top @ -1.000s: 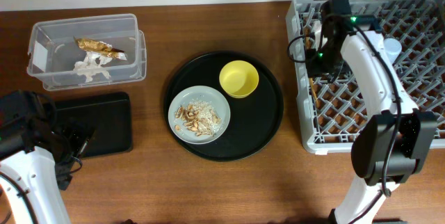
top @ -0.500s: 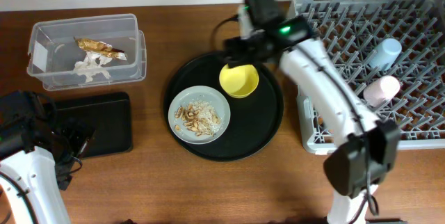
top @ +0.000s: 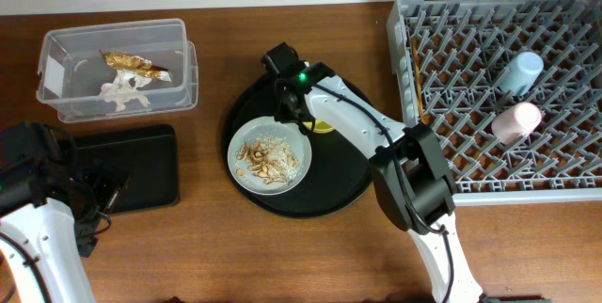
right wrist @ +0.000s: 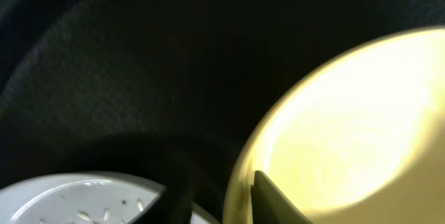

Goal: Sort waste into correct bins and load items into the dishwasher rack
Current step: 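Lift the yellow bowl with the right gripper over the rack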

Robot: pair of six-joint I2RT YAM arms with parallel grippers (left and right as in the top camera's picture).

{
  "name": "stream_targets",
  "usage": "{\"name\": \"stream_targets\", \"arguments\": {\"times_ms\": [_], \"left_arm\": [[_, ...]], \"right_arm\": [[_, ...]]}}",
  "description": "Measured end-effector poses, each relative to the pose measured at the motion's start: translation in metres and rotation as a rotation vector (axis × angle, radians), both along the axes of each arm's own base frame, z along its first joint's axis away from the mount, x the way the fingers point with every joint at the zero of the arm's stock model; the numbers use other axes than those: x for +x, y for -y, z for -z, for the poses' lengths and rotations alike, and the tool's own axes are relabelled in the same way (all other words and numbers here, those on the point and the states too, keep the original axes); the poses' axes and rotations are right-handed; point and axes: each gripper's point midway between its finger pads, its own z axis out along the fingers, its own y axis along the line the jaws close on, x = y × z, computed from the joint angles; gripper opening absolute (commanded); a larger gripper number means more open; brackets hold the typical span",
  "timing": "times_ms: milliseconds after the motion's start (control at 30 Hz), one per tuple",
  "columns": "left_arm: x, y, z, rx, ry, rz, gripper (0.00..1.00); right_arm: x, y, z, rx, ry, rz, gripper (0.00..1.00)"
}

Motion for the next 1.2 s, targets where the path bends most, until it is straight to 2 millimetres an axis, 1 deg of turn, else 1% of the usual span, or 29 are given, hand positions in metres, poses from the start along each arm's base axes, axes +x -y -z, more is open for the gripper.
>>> {"name": "stream_targets", "arguments": {"times_ms": [100, 133, 167, 200, 267, 333, 400, 433, 500, 533, 567, 600, 633, 667, 700, 767, 800, 833, 933, 1100, 1200], "left_arm": [[0.0, 0.0, 0.0, 0.0, 0.0, 0.0, 0.99], [0.0, 0.0, 0.0, 0.0, 0.0, 0.0, 0.99], [0.0, 0.0, 0.0, 0.0, 0.0, 0.0, 0.99], [0.0, 0.0, 0.0, 0.0, 0.0, 0.0, 0.99], [0.0, 0.0, 0.0, 0.0, 0.0, 0.0, 0.99], [0.0, 0.0, 0.0, 0.0, 0.0, 0.0, 0.99], [0.0, 0.0, 0.0, 0.001, 0.0, 0.0, 0.99], [0.0, 0.0, 0.0, 0.0, 0.001, 0.0, 0.99], [0.0, 0.0, 0.0, 0.0, 0.0, 0.0, 0.99], [0.0, 0.0, 0.0, 0.0, 0.0, 0.0, 0.99], [0.0, 0.0, 0.0, 0.0, 0.0, 0.0, 0.99], [0.0, 0.0, 0.0, 0.0, 0.0, 0.0, 0.99], [0.0, 0.0, 0.0, 0.0, 0.0, 0.0, 0.99], [0.0, 0.0, 0.0, 0.0, 0.0, 0.0, 0.99], [0.0, 0.0, 0.0, 0.0, 0.0, 0.0, 0.99], [0.0, 0.0, 0.0, 0.0, 0.0, 0.0, 0.99], [0.0, 0.0, 0.0, 0.0, 0.0, 0.0, 0.99], [0.0, 0.0, 0.0, 0.0, 0.0, 0.0, 0.99], [0.0, 0.0, 0.0, 0.0, 0.0, 0.0, 0.99], [0.0, 0.0, 0.0, 0.0, 0.0, 0.0, 0.99], [0.0, 0.0, 0.0, 0.0, 0.0, 0.0, 0.99]], "right_arm": [[-0.005, 0.004, -0.002, -0.02, -0.023, 0.005, 0.06], [-0.006, 0.005, -0.005, -0.029, -0.029, 0.005, 0.04], [-0.006, 0.006, -0.005, -0.031, -0.028, 0.006, 0.04], [-0.005, 0.008, -0.02, -0.047, -0.027, 0.009, 0.04], [-0.007, 0.012, -0.038, -0.065, -0.04, 0.013, 0.04], [-0.002, 0.015, -0.072, -0.063, -0.015, 0.02, 0.04], [0.004, 0.022, -0.116, -0.045, 0.026, 0.019, 0.04], [0.008, 0.03, -0.142, -0.035, 0.054, 0.022, 0.04], [0.015, 0.057, -0.185, -0.022, 0.106, 0.033, 0.04], [0.019, 0.07, -0.2, -0.015, 0.133, 0.046, 0.04], [0.024, 0.09, -0.218, -0.005, 0.163, 0.066, 0.04], [0.03, 0.116, -0.234, 0.004, 0.19, 0.096, 0.04], [0.034, 0.136, -0.245, 0.017, 0.209, 0.114, 0.04], [0.041, 0.171, -0.258, 0.033, 0.236, 0.142, 0.04], [0.046, 0.198, -0.265, 0.069, 0.244, 0.149, 0.04], [0.051, 0.246, -0.267, 0.149, 0.24, 0.134, 0.04], [0.052, 0.267, -0.266, 0.202, 0.235, 0.118, 0.04], [0.052, 0.28, -0.265, 0.247, 0.233, 0.107, 0.04], [0.049, 0.313, -0.259, 0.387, 0.224, 0.09, 0.04], [0.041, 0.364, -0.228, 0.52, 0.156, 0.17, 0.04], [0.035, 0.387, -0.214, 0.577, 0.138, 0.196, 0.04]]}}
